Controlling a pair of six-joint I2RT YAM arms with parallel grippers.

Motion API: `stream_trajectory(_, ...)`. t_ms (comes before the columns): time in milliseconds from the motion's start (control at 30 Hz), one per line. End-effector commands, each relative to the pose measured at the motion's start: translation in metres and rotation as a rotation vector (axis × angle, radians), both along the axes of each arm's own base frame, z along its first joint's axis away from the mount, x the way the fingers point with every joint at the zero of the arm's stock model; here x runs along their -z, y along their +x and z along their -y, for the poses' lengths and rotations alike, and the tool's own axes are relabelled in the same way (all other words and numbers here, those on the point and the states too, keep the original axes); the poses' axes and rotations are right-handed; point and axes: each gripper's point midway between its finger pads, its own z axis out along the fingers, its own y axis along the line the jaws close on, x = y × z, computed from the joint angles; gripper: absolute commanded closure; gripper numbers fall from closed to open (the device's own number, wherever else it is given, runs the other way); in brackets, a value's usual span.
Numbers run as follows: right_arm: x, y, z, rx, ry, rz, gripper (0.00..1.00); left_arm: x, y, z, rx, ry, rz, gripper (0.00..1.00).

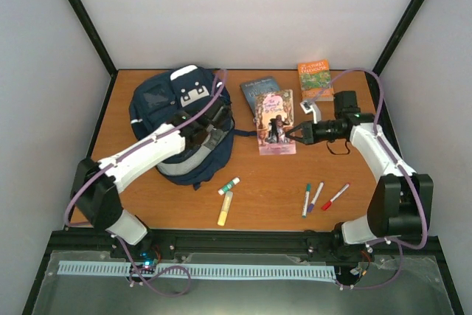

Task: Pack the student bag
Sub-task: Place the book in the student bag.

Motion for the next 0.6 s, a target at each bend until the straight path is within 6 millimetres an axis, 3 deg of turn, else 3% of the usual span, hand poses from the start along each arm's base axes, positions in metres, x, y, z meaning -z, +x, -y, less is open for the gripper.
stream_trajectory(0, -0.02, -0.02, -0.037, -0.125, 0.099, -0.098, 0.97, -0.067, 0.016, 0.012, 0.024, -0.11, 0.177, 0.99)
stream_trajectory(300, -0.024, -0.072, -0.086, -0.311, 0.222, -0.323, 0.97, -0.091, 0.023, 0.014, 0.023, -0.145, 0.251, 0.99)
stream_trajectory(567, 0.017, -0.122, -0.106, -0.381, 0.18, -0.48, 0.97, -0.11, 0.024, 0.008, 0.009, -0.236, 0.287, 0.99)
